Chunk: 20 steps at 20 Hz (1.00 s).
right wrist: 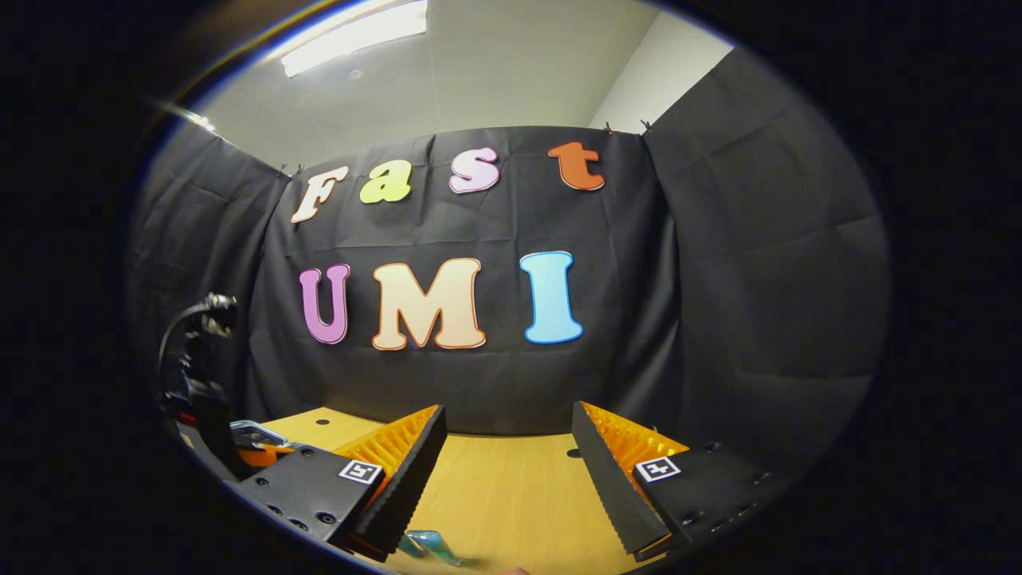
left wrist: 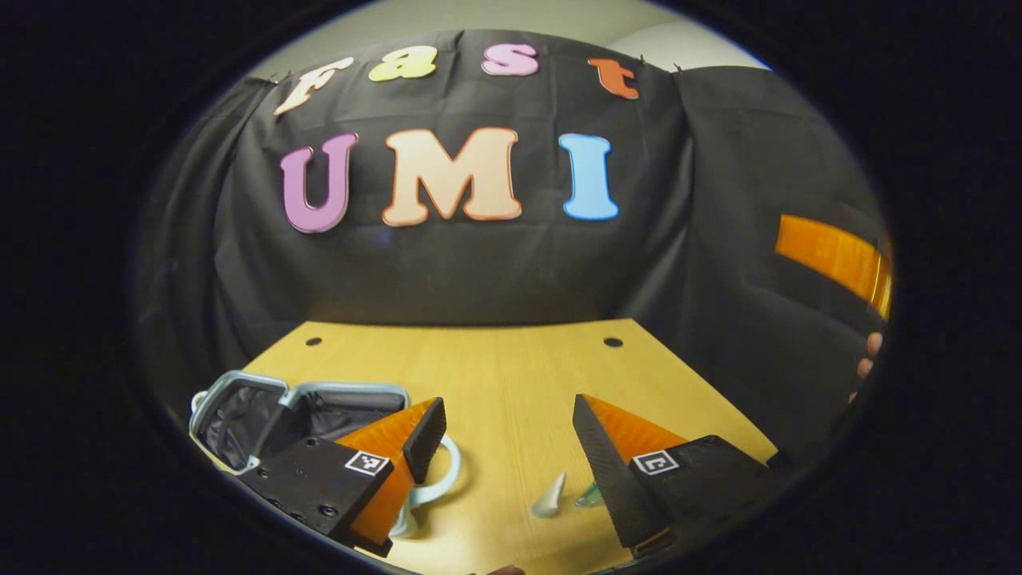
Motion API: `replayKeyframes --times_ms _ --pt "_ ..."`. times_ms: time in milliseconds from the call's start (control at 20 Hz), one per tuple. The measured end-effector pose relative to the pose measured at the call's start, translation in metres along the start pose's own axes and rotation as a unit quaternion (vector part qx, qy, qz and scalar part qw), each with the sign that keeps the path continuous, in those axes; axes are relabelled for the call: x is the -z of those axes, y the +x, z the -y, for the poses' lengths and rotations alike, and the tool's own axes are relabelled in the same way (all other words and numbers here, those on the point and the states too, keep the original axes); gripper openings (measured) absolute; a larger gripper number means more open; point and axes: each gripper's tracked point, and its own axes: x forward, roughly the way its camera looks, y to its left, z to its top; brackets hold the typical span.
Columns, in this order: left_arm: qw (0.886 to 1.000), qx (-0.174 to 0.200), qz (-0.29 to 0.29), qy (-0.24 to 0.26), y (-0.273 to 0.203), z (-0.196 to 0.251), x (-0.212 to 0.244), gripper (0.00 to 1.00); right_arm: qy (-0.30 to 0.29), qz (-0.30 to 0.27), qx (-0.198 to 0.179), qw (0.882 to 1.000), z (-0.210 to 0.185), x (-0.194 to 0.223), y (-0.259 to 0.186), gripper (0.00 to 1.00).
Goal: First open the suitcase, pack the skin care products into it, and then close the suitcase.
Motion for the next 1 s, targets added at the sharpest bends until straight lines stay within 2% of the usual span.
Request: replayKeyframes --times_ms 300,750,800,850,900,950,1000 --pt "0.997 0.006 -0.07 -0.019 0.015 0.006 0.065 0.95 -0.01 -0.023 0.006 1.0 0.016 0.02 -0.002 0.99" --pt "0.99 0.032 -0.126 -0.05 0.031 0.016 0.125 0.92 -0.03 -0.046 0.0 0.998 0.016 0.046 -0.003 0.99" --pt "0.989 0.034 -0.133 -0.053 0.032 0.02 0.133 0.82 -0.032 -0.049 -0.001 0.998 0.015 0.048 -0.003 0.99" --pt "0.988 0.036 -0.137 -0.054 0.034 0.023 0.137 0.82 -0.033 -0.052 -0.002 0.998 0.014 0.053 -0.004 0.99" --pt "0.988 0.036 -0.14 -0.054 0.036 0.023 0.144 0.74 -0.035 -0.055 -0.005 0.998 0.013 0.057 -0.004 0.99" --pt "0.988 0.038 -0.143 -0.053 0.039 0.024 0.148 0.72 -0.036 -0.057 -0.008 0.998 0.011 0.06 -0.006 0.99" --pt "0.987 0.044 -0.144 -0.053 0.041 0.027 0.151 0.55 -0.039 -0.059 -0.01 0.997 0.008 0.063 -0.006 0.99"
